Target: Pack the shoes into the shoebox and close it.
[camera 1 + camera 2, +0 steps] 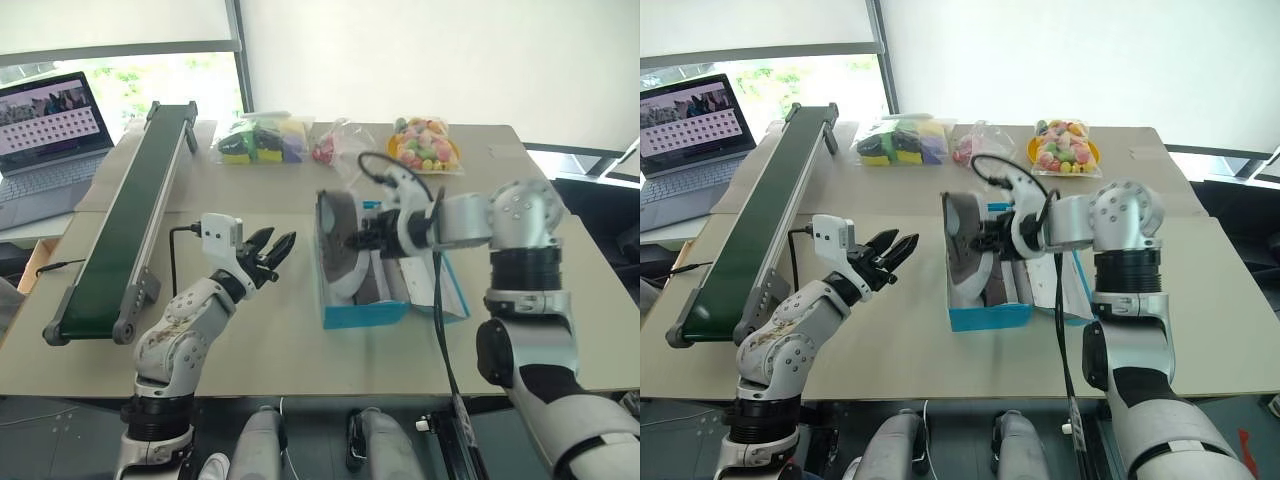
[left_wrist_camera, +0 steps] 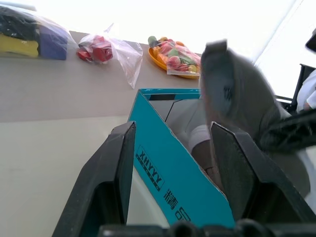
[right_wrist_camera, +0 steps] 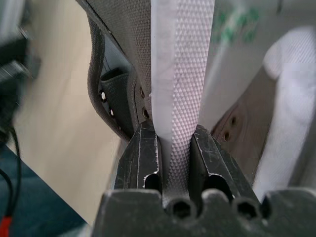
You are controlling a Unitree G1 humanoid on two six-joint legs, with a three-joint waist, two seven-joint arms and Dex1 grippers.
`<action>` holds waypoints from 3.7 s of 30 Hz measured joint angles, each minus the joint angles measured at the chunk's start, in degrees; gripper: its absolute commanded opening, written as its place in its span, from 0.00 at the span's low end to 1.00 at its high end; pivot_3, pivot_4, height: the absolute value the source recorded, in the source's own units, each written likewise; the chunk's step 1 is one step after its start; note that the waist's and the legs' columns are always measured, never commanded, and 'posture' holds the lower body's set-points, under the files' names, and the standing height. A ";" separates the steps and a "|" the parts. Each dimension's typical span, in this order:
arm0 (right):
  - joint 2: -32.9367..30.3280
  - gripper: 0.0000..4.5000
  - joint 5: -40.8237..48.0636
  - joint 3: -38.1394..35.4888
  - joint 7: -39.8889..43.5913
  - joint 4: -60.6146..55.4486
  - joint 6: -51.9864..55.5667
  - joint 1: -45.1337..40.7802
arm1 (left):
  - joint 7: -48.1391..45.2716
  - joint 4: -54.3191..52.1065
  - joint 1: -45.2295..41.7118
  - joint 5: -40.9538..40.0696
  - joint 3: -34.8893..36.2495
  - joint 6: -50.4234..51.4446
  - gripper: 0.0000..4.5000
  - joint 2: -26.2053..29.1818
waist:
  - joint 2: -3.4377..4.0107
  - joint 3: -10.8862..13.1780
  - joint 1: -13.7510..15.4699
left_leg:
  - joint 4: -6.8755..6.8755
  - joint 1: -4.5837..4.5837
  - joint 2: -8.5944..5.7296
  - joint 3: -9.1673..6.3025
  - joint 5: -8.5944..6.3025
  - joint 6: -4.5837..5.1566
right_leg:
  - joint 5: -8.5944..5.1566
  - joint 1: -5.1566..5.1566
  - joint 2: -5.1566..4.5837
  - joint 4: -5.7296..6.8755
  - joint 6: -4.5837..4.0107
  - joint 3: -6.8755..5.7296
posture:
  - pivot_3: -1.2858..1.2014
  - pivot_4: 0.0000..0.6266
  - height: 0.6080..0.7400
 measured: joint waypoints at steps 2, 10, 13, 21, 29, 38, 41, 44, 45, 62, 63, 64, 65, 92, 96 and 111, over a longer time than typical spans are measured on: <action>0.21 0.07 -3.18 2.19 1.71 0.91 -0.44 0.87 | 0.30 -0.01 0.07 0.01 -0.01 0.00 0.57 -0.37 | 0.00 0.00 0.05 | 0.00 0.00 0.00 0.00 0.00 0.00 | 0.00 0.00 0.00 0.00 0.00 0.00 | 0.52 0.24 0.55; 0.61 0.07 -16.45 13.24 14.60 9.94 -11.50 -0.38 | 1.02 -0.52 1.53 0.52 -0.29 -0.01 0.57 -1.47 | -0.18 -0.16 -0.76 | 0.02 0.31 0.07 -0.01 -0.21 -0.34 | 0.00 0.23 0.02 -0.02 0.00 -0.04 | 0.52 0.24 0.55; 1.54 0.34 -19.16 13.15 16.47 11.31 -12.22 -1.14 | 1.05 -0.56 1.54 0.76 -0.33 -0.03 0.59 -1.63 | -0.17 -0.16 -0.86 | -0.01 0.42 0.11 -0.07 -0.28 -0.46 | -0.10 0.31 0.02 -0.02 -0.17 -0.13 | 0.52 0.24 0.55; 5.22 0.94 -20.71 3.50 14.20 8.80 -9.36 -2.66 | 0.68 -0.55 1.53 1.64 -0.37 -0.03 0.59 -1.75 | -0.09 -0.11 -0.68 | -0.02 0.01 0.05 -0.06 0.00 0.00 | 0.03 -0.06 0.02 0.04 0.02 -0.07 | 0.52 0.24 0.55; 6.30 0.99 -18.81 -12.62 8.77 -9.37 -0.68 -6.25 | -1.14 0.66 0.53 1.68 -1.27 -0.02 0.59 -1.70 | -0.04 -0.08 0.74 | -0.04 -0.16 -0.01 -0.02 -0.02 0.04 | -0.01 -0.11 -0.01 -0.11 0.03 -0.08 | 0.52 0.24 0.55; -10.42 0.46 -1.04 -11.94 14.81 -31.98 0.03 15.89 | -5.25 5.67 -2.86 1.81 -1.82 -0.02 0.59 0.33 | 0.05 -0.03 0.99 | -0.02 -0.17 -0.08 -0.01 -0.16 -0.19 | 0.00 -0.06 -0.12 -0.17 0.04 -0.03 | 0.52 0.24 0.55; -20.64 0.24 13.43 -12.56 23.27 -41.57 0.02 25.21 | -6.88 7.66 -4.53 1.88 -2.44 -0.02 0.59 0.55 | 0.04 -0.01 0.61 | -0.09 -0.07 -0.04 -0.06 -0.06 0.06 | -0.03 0.00 -0.04 -0.26 0.06 -0.01 | 0.52 0.24 0.55; -25.24 0.00 23.27 -15.14 27.63 -47.26 -0.09 30.02 | -8.20 8.62 -5.63 2.14 -3.60 -0.04 0.59 0.23 | 0.02 0.00 0.17 | -0.11 0.09 -0.02 -0.11 -0.11 0.02 | -0.03 0.08 -0.03 -0.27 0.07 0.03 | 0.52 0.24 0.55; -27.15 0.00 25.82 -15.63 28.34 -48.85 -0.42 32.16 | -8.68 8.78 -5.85 2.22 -3.97 -0.04 0.59 -0.02 | 0.01 0.00 0.19 | -0.09 0.11 -0.03 -0.14 -0.27 -0.24 | -0.03 0.12 -0.02 -0.27 0.06 0.00 | 0.52 0.24 0.55; -4.13 0.00 -0.11 -16.76 -2.56 -43.44 -7.94 52.86 | -11.45 10.48 -7.39 2.91 -4.47 0.68 0.59 0.32 | 0.00 -0.02 0.83 | -0.07 0.10 -0.12 -0.26 -0.34 -0.07 | 0.17 0.48 -0.05 -0.94 0.37 -0.04 | 0.52 0.24 0.55; -0.96 0.00 -1.25 -17.95 -4.45 -43.04 -8.61 52.71 | -11.48 10.50 -7.43 2.92 -4.47 0.92 0.59 0.32 | 0.01 -0.03 0.79 | -0.11 0.11 -0.11 -0.28 -0.36 -0.10 | 0.16 0.47 -0.05 -0.92 0.37 -0.03 | 0.52 0.24 0.55; 1.17 0.00 -1.90 -18.82 -5.57 -42.72 -9.33 52.61 | -11.49 10.52 -7.49 2.92 -4.48 1.01 0.59 0.30 | 0.01 -0.03 0.79 | -0.08 0.10 -0.10 -0.28 -0.36 -0.10 | 0.16 0.48 -0.03 -0.91 0.37 -0.07 | 0.52 0.24 0.55; 4.37 0.00 -2.63 -20.15 -7.35 -42.23 -10.45 52.36 | -11.54 10.54 -7.58 2.92 -4.47 1.12 0.59 0.29 | 0.02 -0.03 0.80 | -0.09 0.10 -0.09 -0.28 -0.39 -0.15 | 0.16 0.46 -0.03 -0.91 0.36 -0.06 | 0.52 0.24 0.55; 26.52 0.00 14.12 -31.27 -5.29 -14.27 -61.68 36.19 | -12.11 10.85 -9.12 2.97 -4.35 3.46 0.59 1.61 | 0.30 -0.02 0.03 | 0.04 0.13 -0.09 -0.12 -0.16 0.22 | 0.21 0.27 0.05 -0.35 0.37 0.17 | 0.52 0.24 0.55; 26.41 0.00 17.11 -28.97 -1.65 -14.66 -62.38 35.71 | -12.16 10.85 -9.62 2.97 -4.33 3.54 0.59 1.66 | 0.31 -0.03 -0.02 | 0.04 0.14 -0.07 -0.14 -0.16 0.22 | 0.18 0.23 0.08 -0.25 0.33 0.16 | 0.52 0.24 0.55; 17.00 0.00 5.97 -8.84 15.47 -26.56 -61.37 35.27 | -11.80 10.56 -9.72 3.00 -3.87 4.44 0.59 1.82 | 0.42 0.03 0.60 | 0.06 0.12 -0.10 -0.02 -0.15 0.20 | 0.09 0.12 0.06 -0.17 0.17 0.30 | 0.52 0.24 0.55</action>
